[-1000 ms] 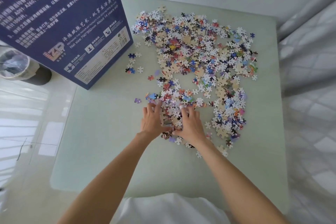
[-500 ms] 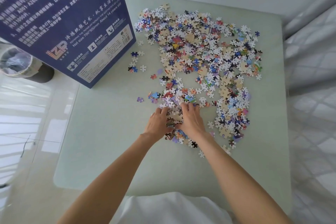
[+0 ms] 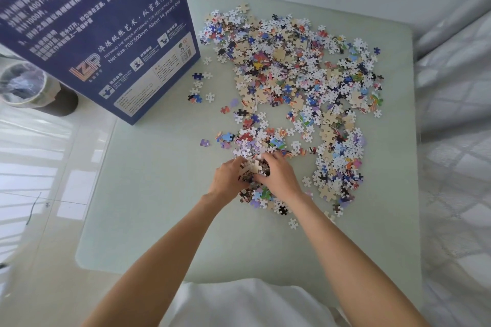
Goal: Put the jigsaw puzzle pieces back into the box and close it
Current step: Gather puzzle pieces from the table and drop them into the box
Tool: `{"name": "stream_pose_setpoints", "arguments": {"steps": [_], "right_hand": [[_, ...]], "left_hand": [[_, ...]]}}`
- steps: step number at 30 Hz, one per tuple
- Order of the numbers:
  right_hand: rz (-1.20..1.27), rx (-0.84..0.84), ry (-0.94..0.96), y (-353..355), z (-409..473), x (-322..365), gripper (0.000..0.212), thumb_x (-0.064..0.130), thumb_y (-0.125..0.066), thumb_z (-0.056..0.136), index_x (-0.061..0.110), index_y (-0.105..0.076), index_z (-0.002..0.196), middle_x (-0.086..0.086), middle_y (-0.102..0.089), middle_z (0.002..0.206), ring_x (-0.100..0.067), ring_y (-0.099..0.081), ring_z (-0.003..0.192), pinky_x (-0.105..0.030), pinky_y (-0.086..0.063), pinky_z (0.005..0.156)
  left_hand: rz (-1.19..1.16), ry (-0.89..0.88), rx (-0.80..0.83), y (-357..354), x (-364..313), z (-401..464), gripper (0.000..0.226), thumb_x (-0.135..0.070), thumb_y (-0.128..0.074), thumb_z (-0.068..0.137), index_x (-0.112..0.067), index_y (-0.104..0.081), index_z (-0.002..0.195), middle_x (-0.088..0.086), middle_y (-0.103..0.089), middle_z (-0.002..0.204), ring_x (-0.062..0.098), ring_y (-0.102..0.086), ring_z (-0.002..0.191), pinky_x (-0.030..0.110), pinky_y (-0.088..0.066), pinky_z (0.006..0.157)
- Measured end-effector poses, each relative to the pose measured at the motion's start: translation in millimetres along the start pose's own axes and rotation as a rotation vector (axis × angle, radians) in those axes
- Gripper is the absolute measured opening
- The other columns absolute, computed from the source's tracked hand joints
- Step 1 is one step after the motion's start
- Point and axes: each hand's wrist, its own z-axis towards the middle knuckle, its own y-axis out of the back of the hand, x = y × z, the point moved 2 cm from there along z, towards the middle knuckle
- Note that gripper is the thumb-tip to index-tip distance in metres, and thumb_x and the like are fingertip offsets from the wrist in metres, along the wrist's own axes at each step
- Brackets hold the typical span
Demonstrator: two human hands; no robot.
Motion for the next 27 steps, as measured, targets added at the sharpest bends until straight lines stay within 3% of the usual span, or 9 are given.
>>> {"name": "stream_pose_setpoints", "arguments": {"steps": [9,13,20,24,27], "right_hand": [[0.106,-0.096,-0.081,9.2,1.7,-7.0,0.031,0.028,-0.069,0.083,0.013,-0.063,0.108,-0.001,-0.065,0.110,-0.019,-0.059,0.099,-0.030,-0.046,0.078],[0.138,-0.101,-0.094,14.5,-0.5,-12.6,0.016,0.024,-0.069,0.083,0.021,-0.063,0.098,0.005,-0.066,0.104,-0.014,-0.060,0.091,-0.025,-0.041,0.067],[0.046,-0.075,-0.044,24.0,-4.6,-13.4,0.042,0.023,-0.067,0.085,0.010,-0.056,0.123,-0.003,-0.063,0.119,-0.020,-0.059,0.106,-0.027,-0.043,0.086],[-0.034,0.011,-0.004,23.4,-4.9,-14.5,0.046,0.023,-0.070,0.081,0.005,-0.058,0.121,-0.011,-0.063,0.120,-0.023,-0.059,0.109,-0.030,-0.044,0.094],[-0.042,0.024,0.024,25.8,-7.0,-11.1,0.040,0.023,-0.071,0.080,0.006,-0.062,0.115,-0.010,-0.066,0.112,-0.021,-0.064,0.097,-0.028,-0.046,0.088]], "left_hand": [[0.012,0.046,0.017,10.7,11.2,1.8,0.031,-0.018,-0.072,0.080,-0.018,-0.063,0.109,0.006,-0.069,0.099,0.024,-0.063,0.086,0.026,-0.048,0.067],[0.023,0.038,0.003,14.1,14.4,2.0,0.029,-0.017,-0.071,0.080,-0.016,-0.063,0.109,0.006,-0.069,0.096,0.025,-0.062,0.086,0.025,-0.043,0.068],[0.003,0.038,-0.048,28.0,19.3,-3.7,0.031,-0.021,-0.071,0.082,-0.016,-0.062,0.111,0.007,-0.069,0.095,0.023,-0.060,0.080,0.024,-0.041,0.067],[-0.030,0.031,-0.106,39.8,22.1,-8.7,0.028,-0.020,-0.071,0.081,-0.021,-0.062,0.108,0.008,-0.070,0.093,0.022,-0.060,0.075,0.024,-0.043,0.064],[-0.057,0.014,-0.139,45.7,22.1,-12.8,0.023,-0.020,-0.070,0.082,-0.018,-0.065,0.105,0.008,-0.070,0.090,0.020,-0.059,0.070,0.022,-0.039,0.061]]}}
